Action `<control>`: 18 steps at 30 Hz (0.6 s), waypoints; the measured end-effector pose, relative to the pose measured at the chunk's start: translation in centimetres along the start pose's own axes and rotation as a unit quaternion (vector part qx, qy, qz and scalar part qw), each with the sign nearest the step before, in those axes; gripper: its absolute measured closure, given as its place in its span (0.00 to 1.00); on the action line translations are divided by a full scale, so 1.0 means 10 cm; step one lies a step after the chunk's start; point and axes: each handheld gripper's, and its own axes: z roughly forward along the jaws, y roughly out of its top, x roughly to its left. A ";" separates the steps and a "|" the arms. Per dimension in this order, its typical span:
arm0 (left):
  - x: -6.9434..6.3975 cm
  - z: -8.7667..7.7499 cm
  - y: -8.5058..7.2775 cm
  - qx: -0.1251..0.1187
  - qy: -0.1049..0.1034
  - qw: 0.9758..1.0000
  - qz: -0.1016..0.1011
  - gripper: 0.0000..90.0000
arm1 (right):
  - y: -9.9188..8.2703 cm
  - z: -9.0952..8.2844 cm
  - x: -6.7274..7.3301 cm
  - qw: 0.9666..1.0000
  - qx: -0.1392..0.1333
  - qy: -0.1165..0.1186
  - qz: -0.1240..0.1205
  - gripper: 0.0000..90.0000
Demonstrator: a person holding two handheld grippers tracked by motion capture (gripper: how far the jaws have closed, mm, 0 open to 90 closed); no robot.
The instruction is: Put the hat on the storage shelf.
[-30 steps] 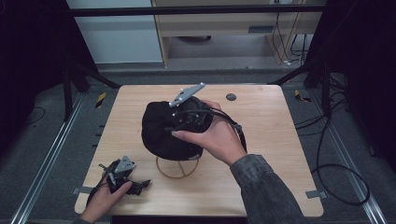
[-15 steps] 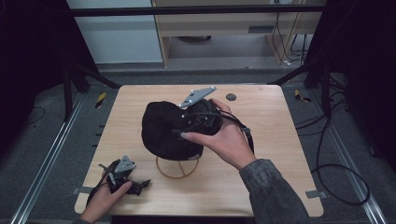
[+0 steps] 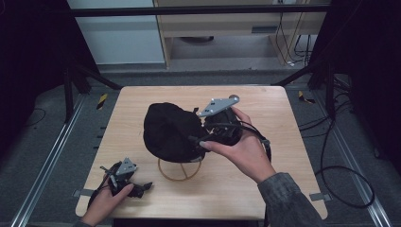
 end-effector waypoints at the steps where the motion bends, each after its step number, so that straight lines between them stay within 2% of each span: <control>1: 0.00 0.00 0.00 0.000 0.000 1.000 0.000 0.00 | -0.03 -0.02 -0.01 1.000 0.000 -0.003 0.002 0.12; 5: 0.00 0.00 0.00 0.000 0.000 1.000 0.000 0.00 | -0.17 -0.07 -0.07 1.000 0.001 -0.009 0.017 0.12; 13: 0.00 0.00 0.00 0.001 -0.001 1.000 0.000 0.00 | -0.41 -0.09 -0.09 0.999 0.016 -0.020 0.022 0.10; 18: 0.00 0.00 0.00 0.001 -0.001 1.000 0.000 0.00 | -0.53 -0.09 -0.10 0.999 0.017 -0.020 0.030 0.10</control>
